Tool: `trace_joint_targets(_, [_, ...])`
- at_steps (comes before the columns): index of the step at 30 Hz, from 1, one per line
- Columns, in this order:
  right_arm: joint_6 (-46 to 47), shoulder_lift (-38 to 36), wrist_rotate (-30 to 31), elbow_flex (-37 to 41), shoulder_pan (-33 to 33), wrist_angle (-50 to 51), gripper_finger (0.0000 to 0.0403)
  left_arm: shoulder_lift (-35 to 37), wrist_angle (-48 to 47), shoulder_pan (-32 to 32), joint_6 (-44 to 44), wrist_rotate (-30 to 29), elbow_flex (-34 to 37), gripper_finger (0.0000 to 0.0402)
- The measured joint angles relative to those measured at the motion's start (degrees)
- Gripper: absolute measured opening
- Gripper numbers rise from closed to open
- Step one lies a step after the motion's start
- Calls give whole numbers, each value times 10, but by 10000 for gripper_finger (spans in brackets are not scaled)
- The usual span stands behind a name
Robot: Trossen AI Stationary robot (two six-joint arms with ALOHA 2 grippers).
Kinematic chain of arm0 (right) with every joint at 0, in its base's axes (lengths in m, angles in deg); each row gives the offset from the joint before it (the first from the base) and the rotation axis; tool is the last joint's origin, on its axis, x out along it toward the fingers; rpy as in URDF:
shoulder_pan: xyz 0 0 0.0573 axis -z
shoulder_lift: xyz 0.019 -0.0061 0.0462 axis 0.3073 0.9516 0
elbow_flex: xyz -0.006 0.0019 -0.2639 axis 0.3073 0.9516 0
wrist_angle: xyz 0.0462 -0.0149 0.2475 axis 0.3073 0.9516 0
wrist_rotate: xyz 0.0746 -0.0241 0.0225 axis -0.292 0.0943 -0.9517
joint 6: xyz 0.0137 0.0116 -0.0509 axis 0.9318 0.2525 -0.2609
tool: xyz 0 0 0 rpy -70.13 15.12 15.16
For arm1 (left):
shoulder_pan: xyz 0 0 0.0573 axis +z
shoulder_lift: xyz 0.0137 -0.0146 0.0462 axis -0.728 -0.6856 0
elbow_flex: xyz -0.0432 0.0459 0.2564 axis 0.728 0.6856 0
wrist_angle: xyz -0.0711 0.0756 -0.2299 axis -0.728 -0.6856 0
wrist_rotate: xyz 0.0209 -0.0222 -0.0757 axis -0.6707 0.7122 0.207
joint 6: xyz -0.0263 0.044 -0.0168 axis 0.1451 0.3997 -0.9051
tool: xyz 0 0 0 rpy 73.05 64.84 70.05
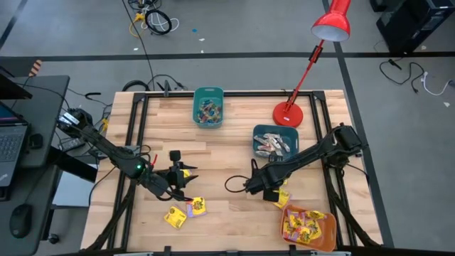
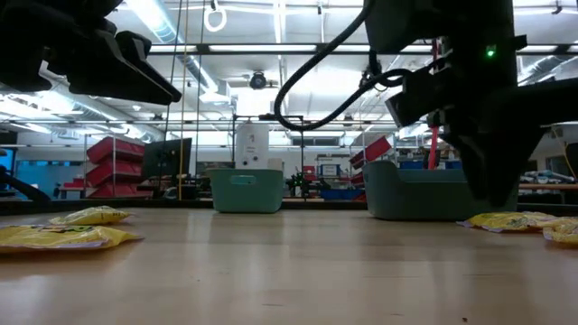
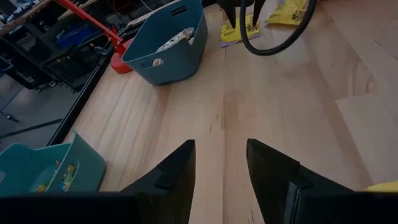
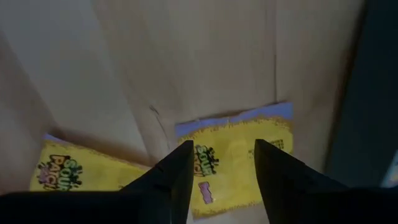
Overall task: Sort candy
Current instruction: Put the yellow candy bag into the orange bin
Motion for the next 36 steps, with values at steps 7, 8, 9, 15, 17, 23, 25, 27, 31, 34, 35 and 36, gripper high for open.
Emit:
trace_joint_targets(7, [-22,9,6,3,-9,-14,162,0,-2,0,-1,0,0,147])
trace_joint_targets(8, [-39,9,6,7,-14,-24,162,0,-2,0,-2,0,0,147])
trace_joint_targets(9, [-52,9,8,11,-20,-28,162,0,-3,0,-2,0,0,147])
trace_joint_targets(15, [-44,9,18,51,-36,-39,161,0,-17,0,-11,-1,0,147])
trace_joint_targets(17, [-30,8,21,61,-37,-48,160,0,-20,0,-16,-1,0,147])
trace_joint_targets(23, [-19,3,23,74,-35,-65,159,0,-28,0,-17,-1,0,147])
trace_joint_targets(25, [-18,3,17,74,-30,-66,154,0,-28,0,-17,-1,0,147])
trace_joint_targets(27, [-18,3,6,74,-24,-68,138,0,-28,0,-17,-1,0,147])
trace_joint_targets(31, [-26,4,-15,75,-15,-74,80,0,-28,0,-21,-1,0,147])
trace_joint_targets(34, [-36,4,-26,75,-13,-78,23,0,-28,0,-21,-1,0,147])
trace_joint_targets(35, [-40,4,-31,75,-12,-79,13,0,-28,0,-21,-1,0,147])
trace_joint_targets(36, [-42,4,-35,75,-11,-80,8,0,-28,0,-21,-1,0,147])
